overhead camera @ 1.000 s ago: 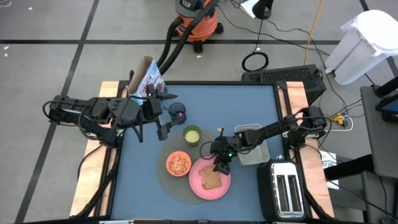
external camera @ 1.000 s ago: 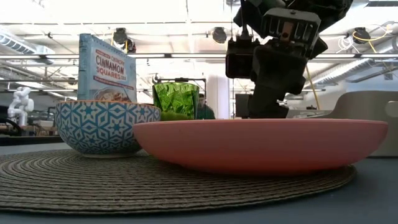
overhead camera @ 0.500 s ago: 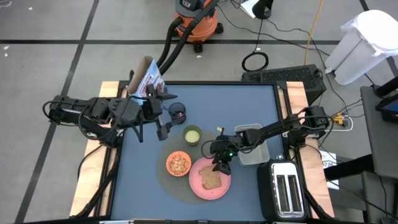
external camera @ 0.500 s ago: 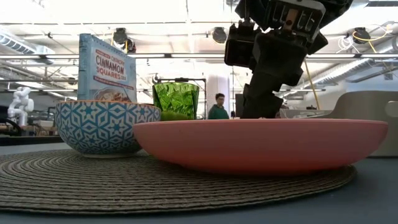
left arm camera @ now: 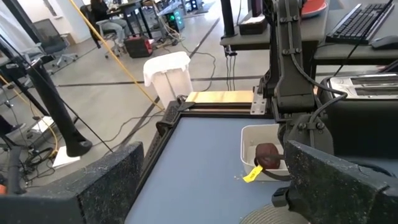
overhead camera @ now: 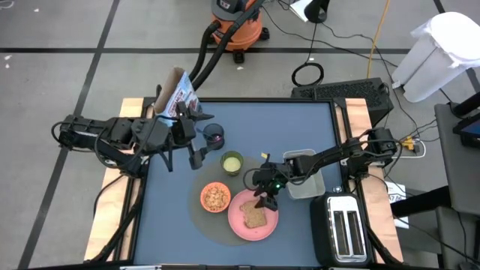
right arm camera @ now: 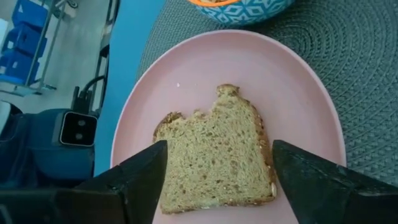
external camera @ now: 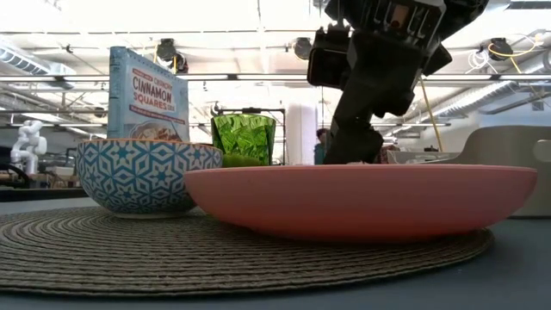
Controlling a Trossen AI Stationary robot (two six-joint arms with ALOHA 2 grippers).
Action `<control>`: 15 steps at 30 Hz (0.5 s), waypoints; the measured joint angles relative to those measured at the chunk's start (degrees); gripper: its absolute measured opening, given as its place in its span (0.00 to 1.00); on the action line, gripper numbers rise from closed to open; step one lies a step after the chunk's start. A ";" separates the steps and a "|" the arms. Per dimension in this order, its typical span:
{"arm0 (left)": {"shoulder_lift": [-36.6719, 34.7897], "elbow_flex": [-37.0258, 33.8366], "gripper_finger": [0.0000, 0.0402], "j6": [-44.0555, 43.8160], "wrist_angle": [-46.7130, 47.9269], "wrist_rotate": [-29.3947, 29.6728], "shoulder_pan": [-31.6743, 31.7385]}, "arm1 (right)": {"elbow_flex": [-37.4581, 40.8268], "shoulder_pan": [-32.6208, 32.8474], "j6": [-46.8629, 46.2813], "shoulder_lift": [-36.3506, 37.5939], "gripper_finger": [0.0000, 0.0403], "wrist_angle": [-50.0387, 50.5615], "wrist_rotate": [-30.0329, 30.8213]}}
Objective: Arrange a breakfast setting
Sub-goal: Put the apple on the gray placemat to the right of the cup of milk
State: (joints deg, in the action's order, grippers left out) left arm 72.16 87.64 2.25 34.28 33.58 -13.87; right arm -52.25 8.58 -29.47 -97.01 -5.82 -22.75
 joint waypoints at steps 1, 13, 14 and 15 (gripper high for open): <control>0.00 0.00 0.98 -0.26 0.00 0.00 -0.01 | 0.00 0.00 0.31 0.00 0.71 0.00 -0.17; 0.12 0.00 0.98 -1.68 -0.21 0.02 0.04 | 0.00 -1.13 9.99 13.28 0.72 11.99 -7.07; 0.16 0.00 0.98 -1.97 -0.17 0.00 0.07 | 0.00 -1.37 10.78 15.32 0.72 14.44 -6.28; 0.22 0.00 0.98 -2.33 -0.13 0.00 0.07 | 0.00 -1.51 11.60 17.50 0.72 16.85 -4.57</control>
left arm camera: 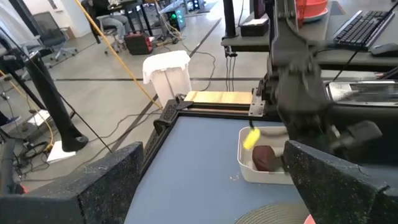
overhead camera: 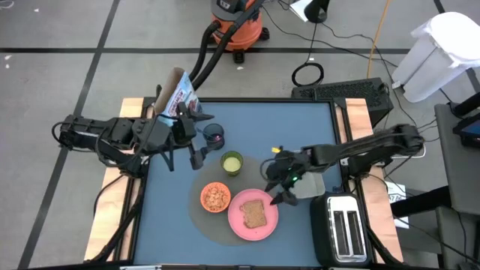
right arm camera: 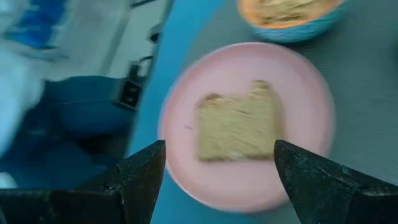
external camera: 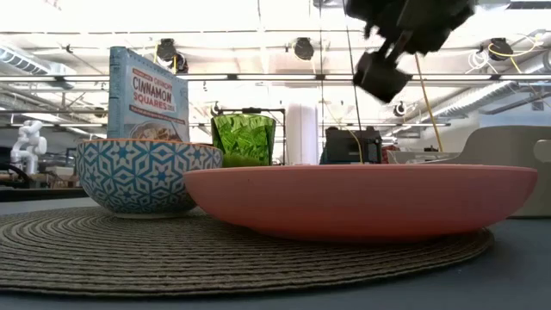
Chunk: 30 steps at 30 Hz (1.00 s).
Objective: Arrange a breakfast setting
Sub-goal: Put the apple on the gray placemat to the right of the cup of milk
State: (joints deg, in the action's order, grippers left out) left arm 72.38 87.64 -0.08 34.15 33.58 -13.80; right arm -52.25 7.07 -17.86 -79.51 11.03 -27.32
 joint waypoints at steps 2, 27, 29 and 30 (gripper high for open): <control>0.02 0.00 0.98 -0.51 -0.02 -0.01 0.00 | 0.00 -0.26 2.48 4.45 0.72 5.83 5.27; 2.67 0.00 0.98 -2.66 -0.96 -0.02 1.16 | 0.00 -0.63 13.57 21.50 0.88 33.10 33.27; 2.70 0.00 0.98 -2.66 -0.97 -0.04 1.16 | 0.01 -0.63 14.91 21.53 0.90 34.95 33.27; 2.76 0.00 0.98 -2.66 -0.95 -0.04 1.16 | 0.09 -0.63 15.48 21.52 0.91 35.83 33.27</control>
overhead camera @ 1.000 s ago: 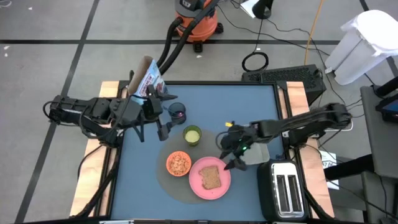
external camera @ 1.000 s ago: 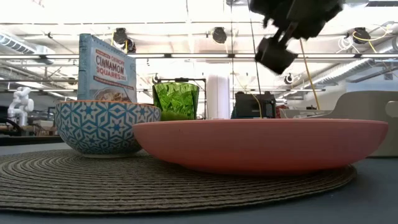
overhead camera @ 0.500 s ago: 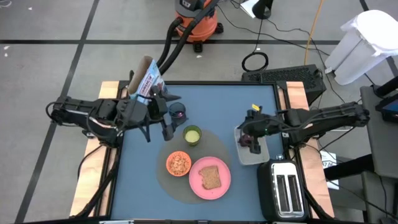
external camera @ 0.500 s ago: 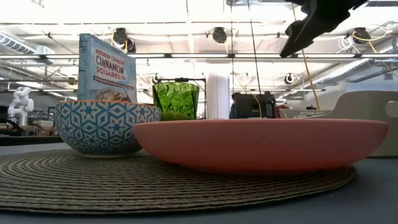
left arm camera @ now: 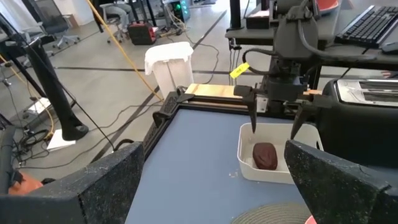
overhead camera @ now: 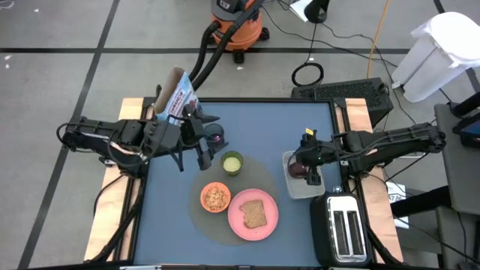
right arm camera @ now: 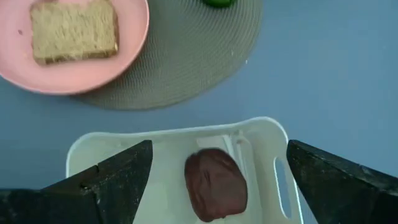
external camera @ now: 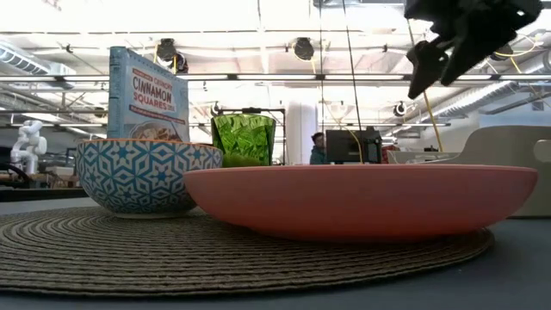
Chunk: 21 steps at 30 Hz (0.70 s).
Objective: Arrange a breakfast setting
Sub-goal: Put the apple on the gray placemat to the right of the cup of milk
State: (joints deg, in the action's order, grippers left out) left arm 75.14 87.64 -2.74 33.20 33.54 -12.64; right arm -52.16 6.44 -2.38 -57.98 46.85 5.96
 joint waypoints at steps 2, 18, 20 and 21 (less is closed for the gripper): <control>0.02 0.00 0.98 0.00 0.01 0.00 0.00 | 0.92 0.00 0.21 0.07 0.91 -0.05 -0.03; -0.01 0.00 0.98 -0.61 0.01 0.02 0.00 | 13.29 -0.01 2.17 0.23 0.91 -8.69 0.20; -0.01 0.00 0.98 -0.63 -0.01 0.02 0.00 | 13.31 0.00 2.20 0.18 0.91 -8.71 1.29; -0.01 0.00 0.98 -0.63 -0.01 0.02 0.00 | 13.48 -0.02 2.13 0.20 0.91 -8.96 1.68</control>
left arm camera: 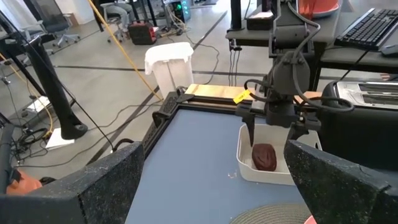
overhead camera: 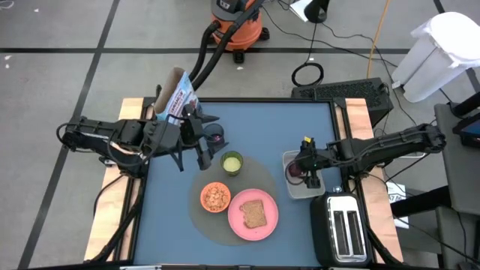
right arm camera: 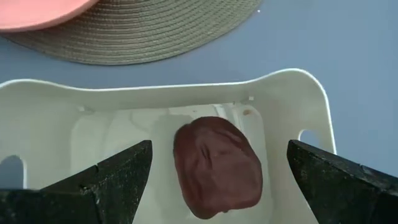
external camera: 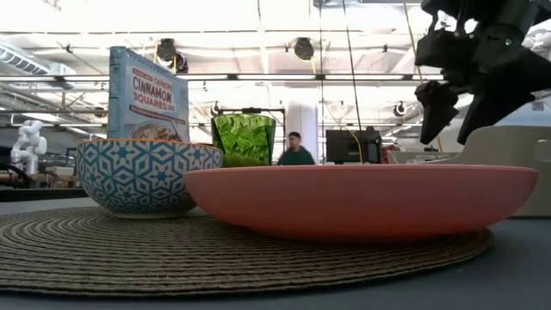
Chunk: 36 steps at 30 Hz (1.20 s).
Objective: Arrange a breakfast setting
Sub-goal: Put the apple on the gray placemat to the right of the cup of milk
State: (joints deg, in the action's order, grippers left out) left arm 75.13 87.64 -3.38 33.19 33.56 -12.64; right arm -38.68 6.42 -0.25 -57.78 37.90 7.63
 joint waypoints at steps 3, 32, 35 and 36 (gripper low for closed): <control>0.00 0.00 0.98 0.02 0.00 0.00 0.00 | 1.23 -0.09 -0.09 -0.02 0.91 -0.49 0.04; -0.02 0.00 0.98 0.06 -0.33 0.01 0.00 | 1.89 -4.94 1.83 -11.94 0.81 -1.45 -3.36; -0.02 0.00 0.98 0.06 -0.33 0.00 0.00 | 1.89 -4.94 1.83 -11.95 0.75 -1.45 -3.38; -0.02 0.00 0.98 0.06 -0.33 0.00 0.00 | 1.89 -4.94 1.83 -11.95 0.73 -1.45 -3.37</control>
State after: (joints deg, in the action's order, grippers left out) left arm 75.11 87.64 -3.31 32.86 33.56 -12.64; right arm -36.80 1.48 1.58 -69.73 36.45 4.27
